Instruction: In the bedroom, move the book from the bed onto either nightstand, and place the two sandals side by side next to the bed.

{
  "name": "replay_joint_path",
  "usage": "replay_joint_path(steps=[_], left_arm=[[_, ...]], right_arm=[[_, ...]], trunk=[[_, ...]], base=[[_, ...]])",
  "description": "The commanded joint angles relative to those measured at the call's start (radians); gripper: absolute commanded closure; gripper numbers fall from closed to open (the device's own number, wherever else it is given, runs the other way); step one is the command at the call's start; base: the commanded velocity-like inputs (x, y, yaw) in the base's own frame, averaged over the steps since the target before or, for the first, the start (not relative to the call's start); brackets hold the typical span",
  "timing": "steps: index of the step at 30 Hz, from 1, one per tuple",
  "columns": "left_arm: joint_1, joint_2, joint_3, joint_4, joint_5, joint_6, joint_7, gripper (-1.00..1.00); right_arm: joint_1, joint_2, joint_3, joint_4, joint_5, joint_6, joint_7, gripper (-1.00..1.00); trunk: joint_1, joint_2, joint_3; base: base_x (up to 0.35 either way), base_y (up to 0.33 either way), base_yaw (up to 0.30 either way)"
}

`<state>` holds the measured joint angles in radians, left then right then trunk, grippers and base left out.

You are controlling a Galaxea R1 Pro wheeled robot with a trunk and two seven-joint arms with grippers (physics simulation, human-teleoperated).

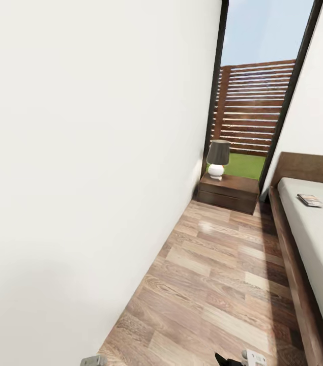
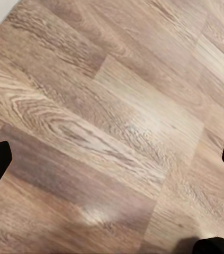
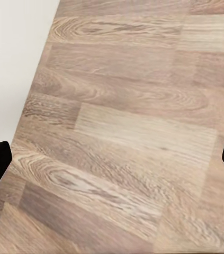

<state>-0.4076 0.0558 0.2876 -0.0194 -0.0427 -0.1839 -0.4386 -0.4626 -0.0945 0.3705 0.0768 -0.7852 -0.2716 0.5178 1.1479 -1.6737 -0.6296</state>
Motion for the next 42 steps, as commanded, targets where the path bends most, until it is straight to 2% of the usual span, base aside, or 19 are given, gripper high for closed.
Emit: replay_joint_path(steps=[1,25,42], left_arm=[[0.000,0.000,0.005,0.001,-0.005,-0.004,-0.003,-1.00],[0.000,0.001,0.005,0.001,-0.004,-0.005,-0.003,-1.00],[0.000,-0.001,0.004,0.001,-0.005,-0.004,-0.003,-1.00]], right_arm=[[-0.002,0.001,0.008,0.005,-0.009,-0.004,0.007,-1.00],[-0.001,0.000,0.008,0.005,-0.009,-0.004,0.006,-1.00],[-0.001,0.001,0.008,0.005,-0.009,-0.004,0.008,-1.00]], trunk=[[0.000,-0.001,-0.001],[0.000,-0.001,-0.001],[0.000,-0.001,-0.003]], base=[[0.000,0.000,-0.283],[0.008,0.000,-0.263],[0.302,0.000,-0.024]])
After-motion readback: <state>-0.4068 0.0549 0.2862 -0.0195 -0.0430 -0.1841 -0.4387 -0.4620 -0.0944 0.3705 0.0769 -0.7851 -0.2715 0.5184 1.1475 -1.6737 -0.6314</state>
